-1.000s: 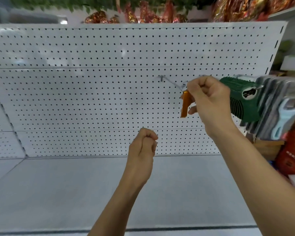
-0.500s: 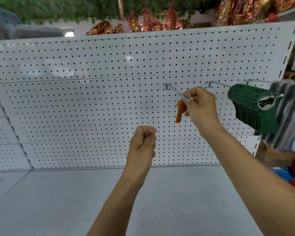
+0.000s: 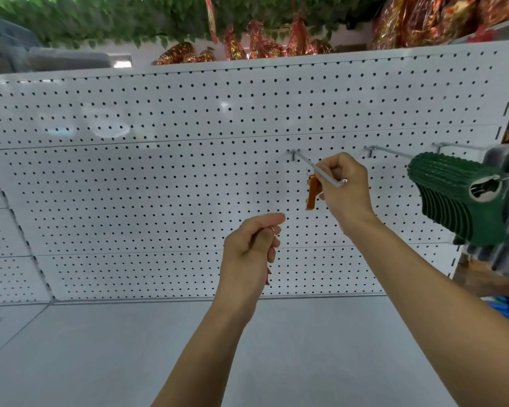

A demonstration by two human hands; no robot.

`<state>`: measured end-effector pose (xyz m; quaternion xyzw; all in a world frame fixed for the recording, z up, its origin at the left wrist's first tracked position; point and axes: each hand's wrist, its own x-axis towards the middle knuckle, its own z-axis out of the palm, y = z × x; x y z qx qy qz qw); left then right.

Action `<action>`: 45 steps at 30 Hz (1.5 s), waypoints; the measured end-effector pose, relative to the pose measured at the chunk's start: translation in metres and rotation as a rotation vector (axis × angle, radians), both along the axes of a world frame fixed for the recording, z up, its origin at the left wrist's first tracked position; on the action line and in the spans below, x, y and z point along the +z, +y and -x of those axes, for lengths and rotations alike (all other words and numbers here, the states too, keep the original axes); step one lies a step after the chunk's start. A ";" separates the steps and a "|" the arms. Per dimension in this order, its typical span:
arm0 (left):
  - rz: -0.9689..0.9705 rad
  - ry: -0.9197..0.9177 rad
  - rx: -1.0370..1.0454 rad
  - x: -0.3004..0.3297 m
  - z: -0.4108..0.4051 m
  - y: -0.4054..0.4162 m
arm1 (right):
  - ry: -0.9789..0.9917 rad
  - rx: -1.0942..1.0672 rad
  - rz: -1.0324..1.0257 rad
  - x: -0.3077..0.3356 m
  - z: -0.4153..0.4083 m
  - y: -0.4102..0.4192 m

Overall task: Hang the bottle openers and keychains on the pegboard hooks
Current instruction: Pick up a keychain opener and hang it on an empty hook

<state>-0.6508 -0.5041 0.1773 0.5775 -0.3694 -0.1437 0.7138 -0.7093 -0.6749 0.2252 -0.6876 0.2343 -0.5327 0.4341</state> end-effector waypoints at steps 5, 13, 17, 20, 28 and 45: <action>0.080 0.086 -0.017 0.003 0.002 -0.001 | -0.052 0.006 -0.025 -0.002 -0.002 0.002; 0.164 0.211 -0.017 0.002 0.004 -0.001 | -0.157 -0.012 -0.015 -0.033 0.024 0.047; 0.170 0.216 -0.020 0.001 0.010 -0.003 | -0.001 0.217 -0.002 -0.048 0.040 0.088; 0.171 0.220 -0.039 0.001 0.015 -0.002 | 0.017 0.264 0.011 -0.049 0.046 0.097; 0.192 0.284 -0.210 0.002 0.018 0.003 | 0.030 0.252 0.064 -0.037 0.060 0.098; 0.061 -0.362 -0.076 0.009 0.054 0.010 | -0.273 0.188 0.044 -0.001 0.083 0.084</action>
